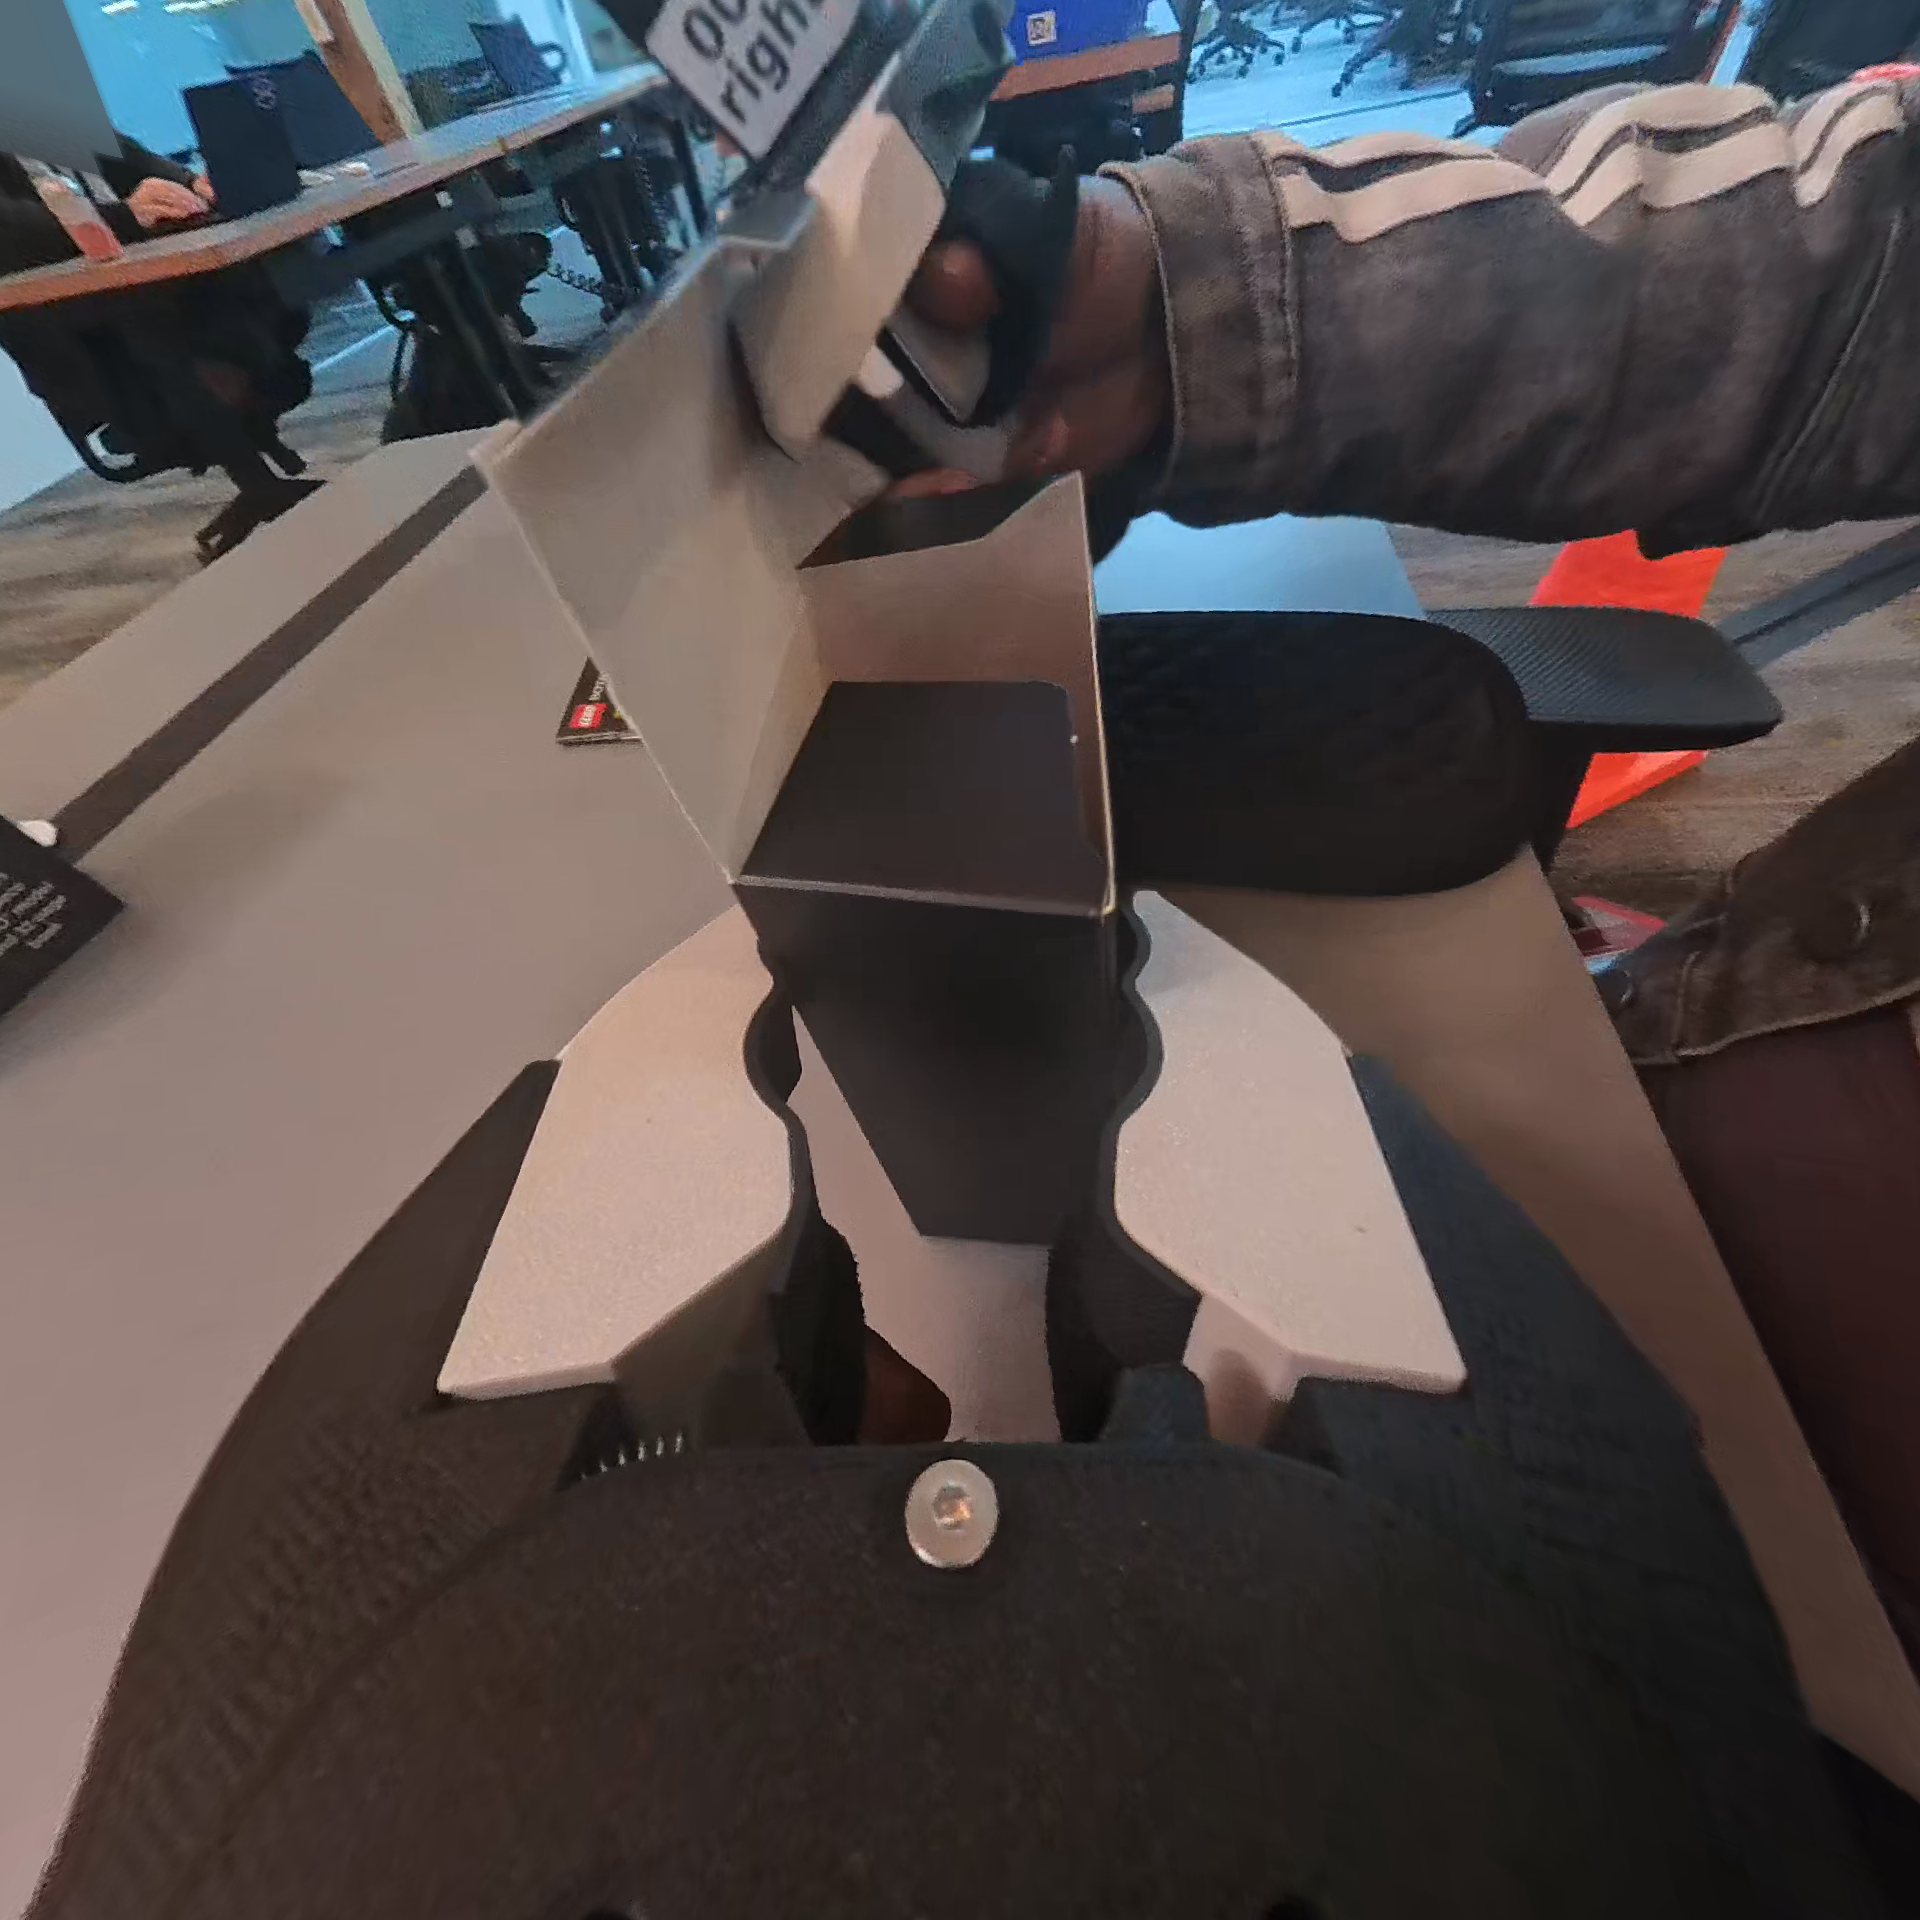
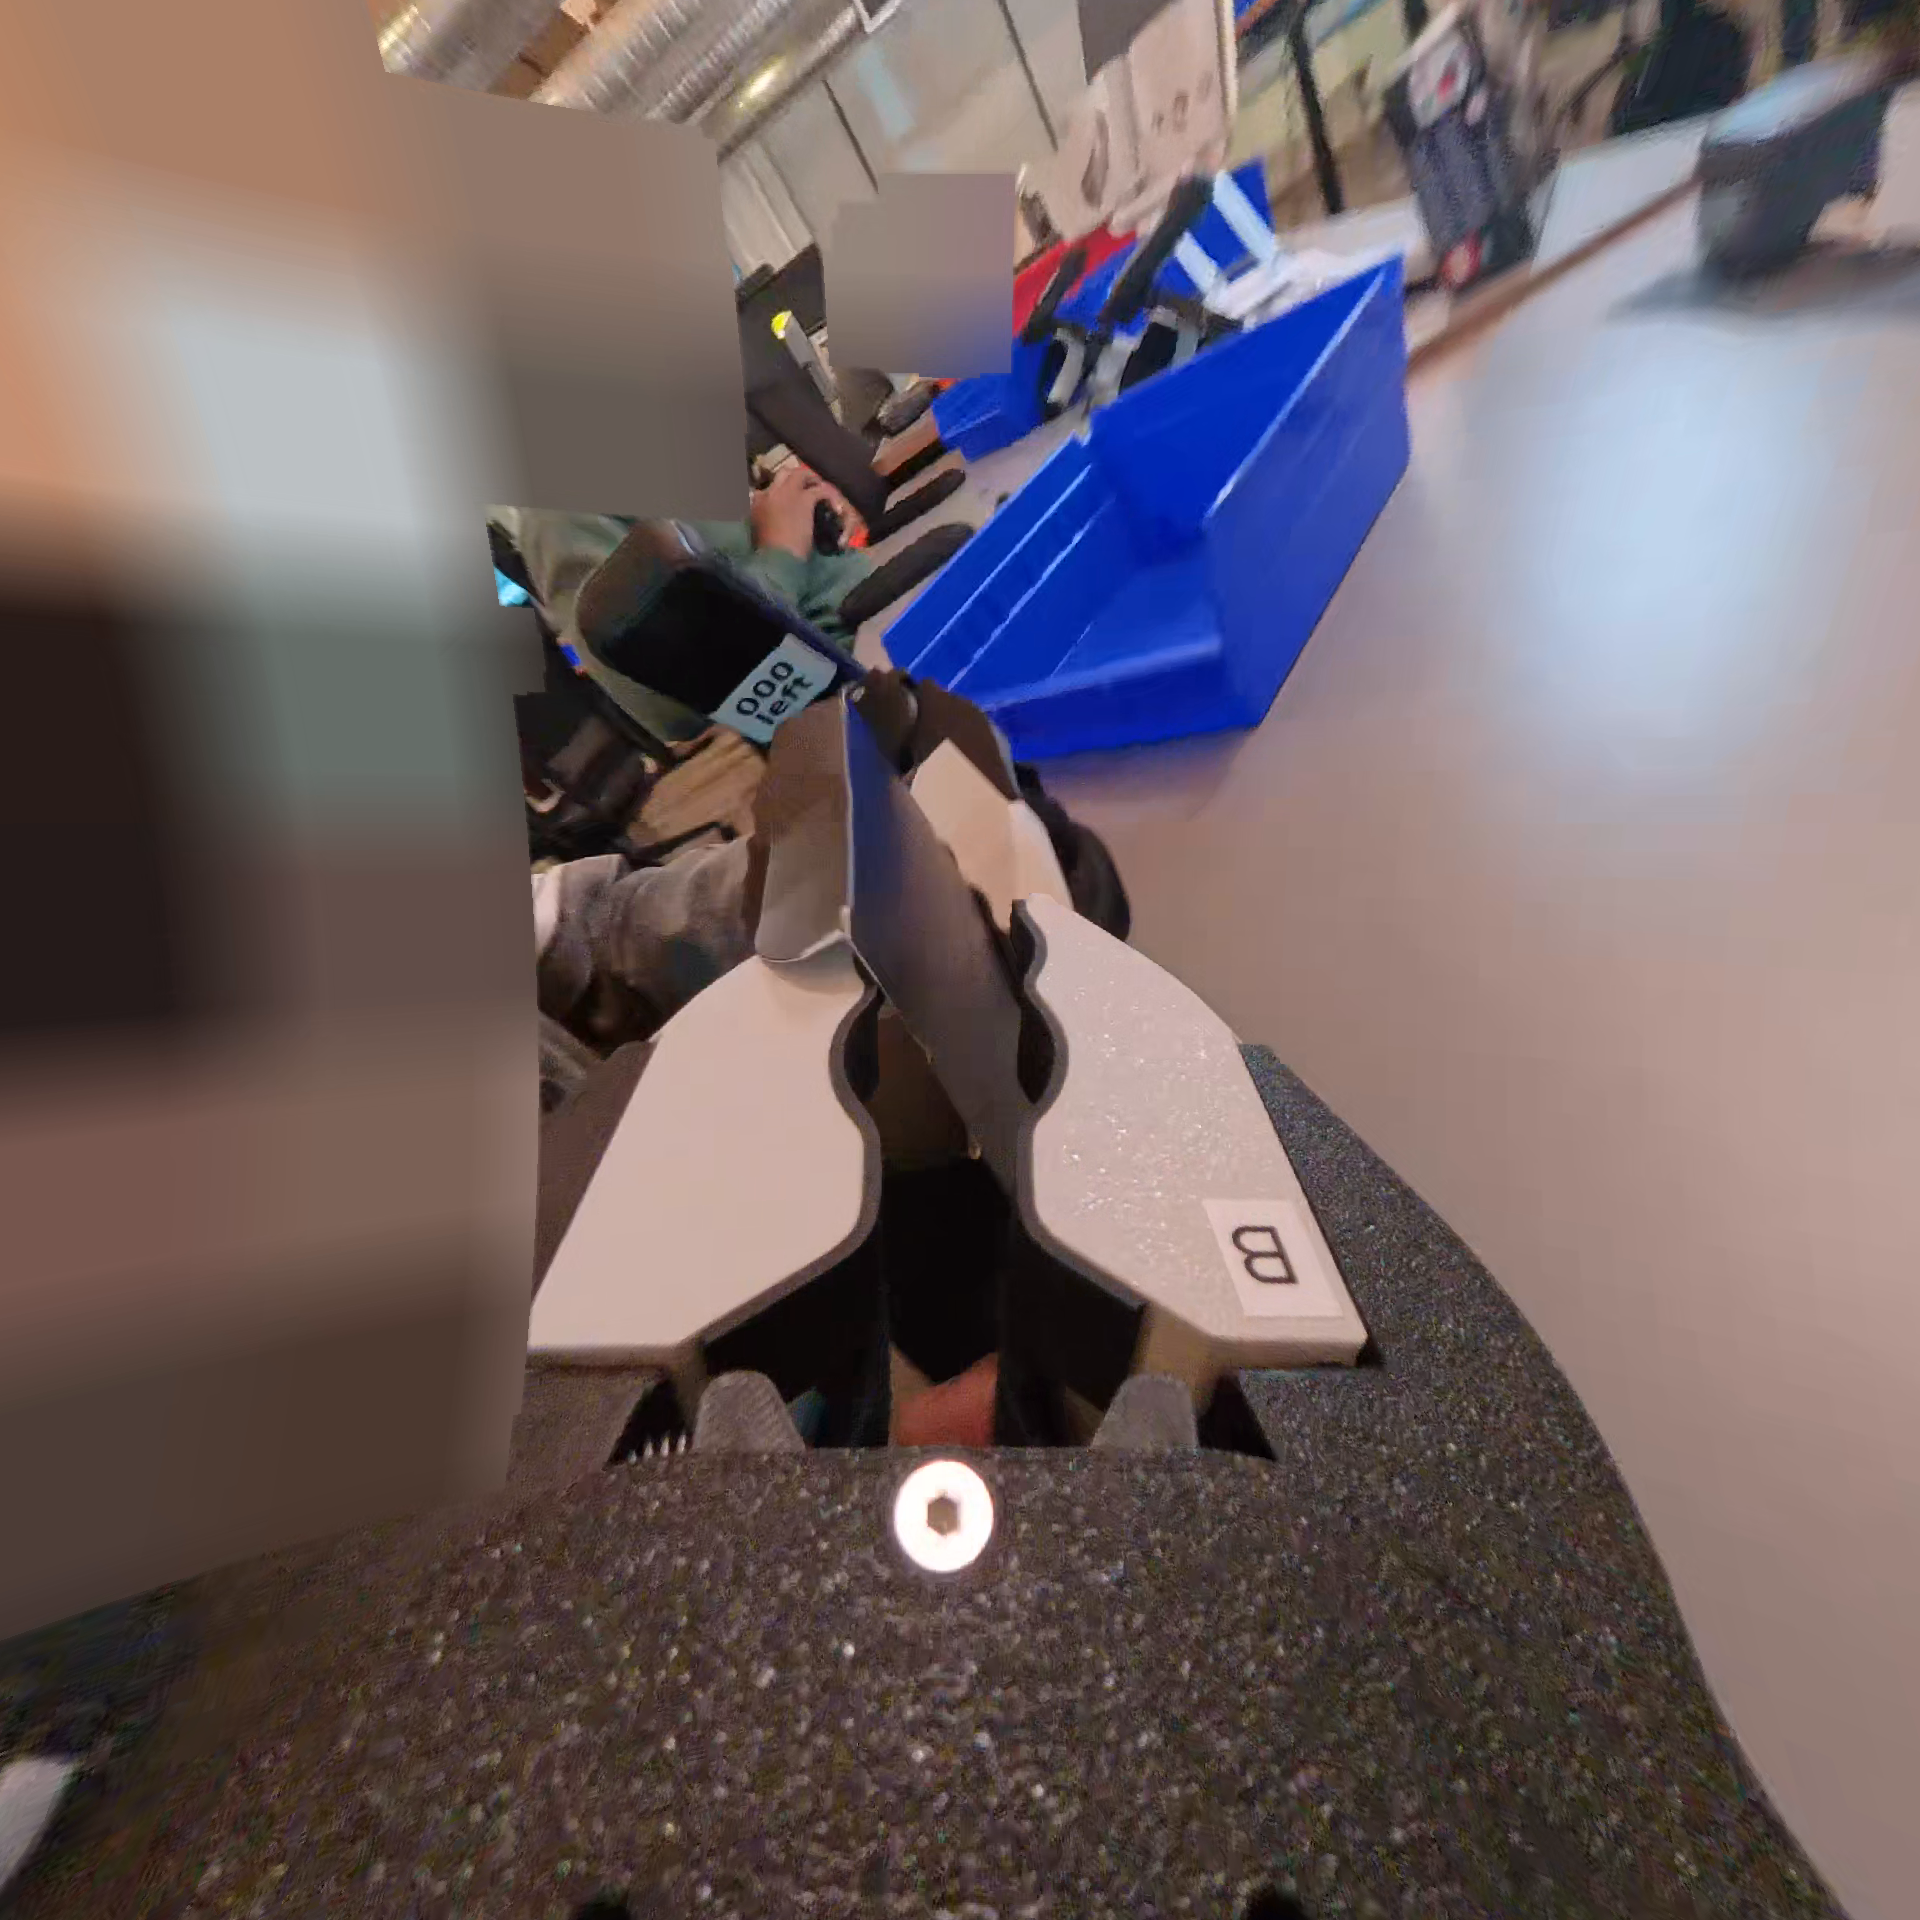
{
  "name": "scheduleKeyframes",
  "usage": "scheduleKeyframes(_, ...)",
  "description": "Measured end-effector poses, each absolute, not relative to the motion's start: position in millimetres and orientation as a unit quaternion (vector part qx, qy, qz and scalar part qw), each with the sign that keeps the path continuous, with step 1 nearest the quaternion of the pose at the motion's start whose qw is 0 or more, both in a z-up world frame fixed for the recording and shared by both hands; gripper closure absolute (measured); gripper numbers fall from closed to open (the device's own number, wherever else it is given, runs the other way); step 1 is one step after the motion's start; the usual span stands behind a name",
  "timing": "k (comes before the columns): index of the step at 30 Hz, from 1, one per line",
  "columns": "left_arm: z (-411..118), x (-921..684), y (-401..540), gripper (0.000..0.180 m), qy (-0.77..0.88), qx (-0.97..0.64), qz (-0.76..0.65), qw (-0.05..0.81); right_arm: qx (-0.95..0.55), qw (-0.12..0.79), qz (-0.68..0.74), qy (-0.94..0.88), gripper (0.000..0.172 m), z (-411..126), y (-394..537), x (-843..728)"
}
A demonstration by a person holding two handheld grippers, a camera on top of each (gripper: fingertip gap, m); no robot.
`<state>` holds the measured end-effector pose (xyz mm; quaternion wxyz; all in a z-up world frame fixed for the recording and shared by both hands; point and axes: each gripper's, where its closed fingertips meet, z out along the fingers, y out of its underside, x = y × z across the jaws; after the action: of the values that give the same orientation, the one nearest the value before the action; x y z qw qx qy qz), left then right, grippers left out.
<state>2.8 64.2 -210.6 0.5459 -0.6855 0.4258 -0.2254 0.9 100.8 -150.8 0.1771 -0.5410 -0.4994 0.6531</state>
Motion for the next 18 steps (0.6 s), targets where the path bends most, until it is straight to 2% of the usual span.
scheduleKeyframes(2, -212, 4, 64, 0.122, 0.437, -0.682, -0.217, 0.545, -0.522, 0.203, 0.655, -0.506, 0.151, -142, 99, -1)
scheduleKeyframes(4, -212, 3, 64, 0.122, 0.435, -0.681, -0.214, 0.549, -0.513, 0.180, 0.677, -0.496, 0.164, -137, 94, -3)
scheduleKeyframes(6, -211, 2, 63, 0.122, 0.440, -0.676, -0.210, 0.553, -0.525, 0.138, 0.693, -0.475, 0.171, -138, 93, -4)
scheduleKeyframes(14, -206, 1, 70, 0.117, 0.439, -0.659, -0.130, 0.597, -0.587, -0.036, 0.742, -0.323, 0.171, -161, 108, -8)
scheduleKeyframes(17, -200, -3, 76, 0.100, 0.438, -0.636, -0.058, 0.632, -0.597, -0.066, 0.735, -0.314, 0.170, -169, 109, -11)
scheduleKeyframes(18, -198, -7, 80, 0.085, 0.427, -0.636, -0.030, 0.642, -0.595, -0.071, 0.737, -0.313, 0.171, -167, 110, -12)
